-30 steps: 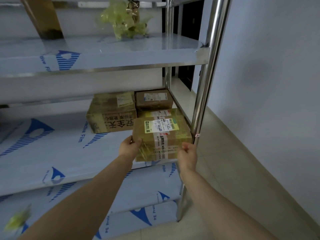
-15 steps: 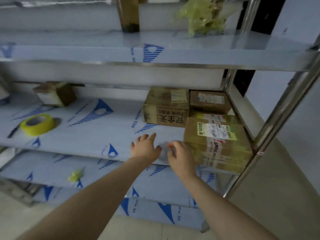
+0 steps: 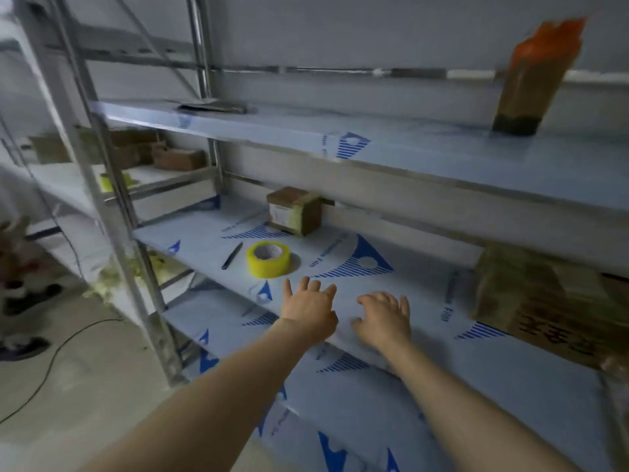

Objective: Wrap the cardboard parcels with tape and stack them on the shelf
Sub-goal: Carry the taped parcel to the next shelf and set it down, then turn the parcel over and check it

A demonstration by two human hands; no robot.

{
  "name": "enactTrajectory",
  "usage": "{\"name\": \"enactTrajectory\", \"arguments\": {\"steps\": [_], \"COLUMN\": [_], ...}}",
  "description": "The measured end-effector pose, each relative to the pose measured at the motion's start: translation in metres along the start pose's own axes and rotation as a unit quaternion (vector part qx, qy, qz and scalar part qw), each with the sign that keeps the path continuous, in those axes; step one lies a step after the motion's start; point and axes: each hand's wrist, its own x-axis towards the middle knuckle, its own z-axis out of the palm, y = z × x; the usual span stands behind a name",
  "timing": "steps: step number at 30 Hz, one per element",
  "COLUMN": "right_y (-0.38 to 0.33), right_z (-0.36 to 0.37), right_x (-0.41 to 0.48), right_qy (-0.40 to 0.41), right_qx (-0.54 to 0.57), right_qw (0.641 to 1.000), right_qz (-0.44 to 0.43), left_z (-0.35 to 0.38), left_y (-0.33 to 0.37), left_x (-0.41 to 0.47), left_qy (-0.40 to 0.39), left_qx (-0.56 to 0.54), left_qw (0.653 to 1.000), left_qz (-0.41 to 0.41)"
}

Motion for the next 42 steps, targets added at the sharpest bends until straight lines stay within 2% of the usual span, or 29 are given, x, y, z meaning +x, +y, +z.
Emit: {"name": "enactTrajectory", "arguments": {"steps": [5, 9, 14, 20, 24, 28, 33, 39, 42], "right_y": [-0.101, -0.152, -0.191, -0.217, -0.22, -0.207, -0.193, -0.198, -0.209], "right_z": [0.008, 0.016, 0.022, 0.042, 0.049, 0.047, 0.056, 0.058, 0.061], "right_x": [0.056, 0.095, 0.155, 0.25, 0.309, 0.355, 0.39, 0.412, 0.421], "right_qy": [-0.013, -0.024, -0.03, -0.032, -0.006, 0.058, 0.095, 0.062, 0.057], "right_qx": [0.032, 0.038, 0.076, 0.159, 0.259, 0.338, 0.373, 0.421, 0.447], "right_qw": [0.999, 0.999, 0.997, 0.986, 0.961, 0.919, 0.88, 0.84, 0.82], "right_qz": [-0.015, -0.021, -0.004, 0.045, 0.097, 0.195, 0.279, 0.335, 0.352], "left_z": [-0.015, -0.019, -0.014, -0.012, -0.017, -0.022, -0.019, -0.015, -0.013], "left_y": [-0.113, -0.178, -0.234, -0.286, -0.312, -0.325, -0.337, -0.351, -0.359], "left_x": [0.018, 0.042, 0.085, 0.163, 0.221, 0.277, 0.336, 0.389, 0.413], "left_qy": [0.008, 0.009, 0.005, 0.008, -0.005, -0.01, -0.041, -0.066, -0.066], "left_qx": [0.0, -0.009, -0.027, -0.037, -0.05, -0.057, -0.089, -0.135, -0.205], "left_qw": [0.999, 0.998, 0.996, 0.997, 0.997, 0.998, 0.995, 0.985, 0.972], "left_qz": [-0.043, -0.067, -0.088, -0.07, -0.054, -0.024, 0.016, 0.083, 0.091]}}
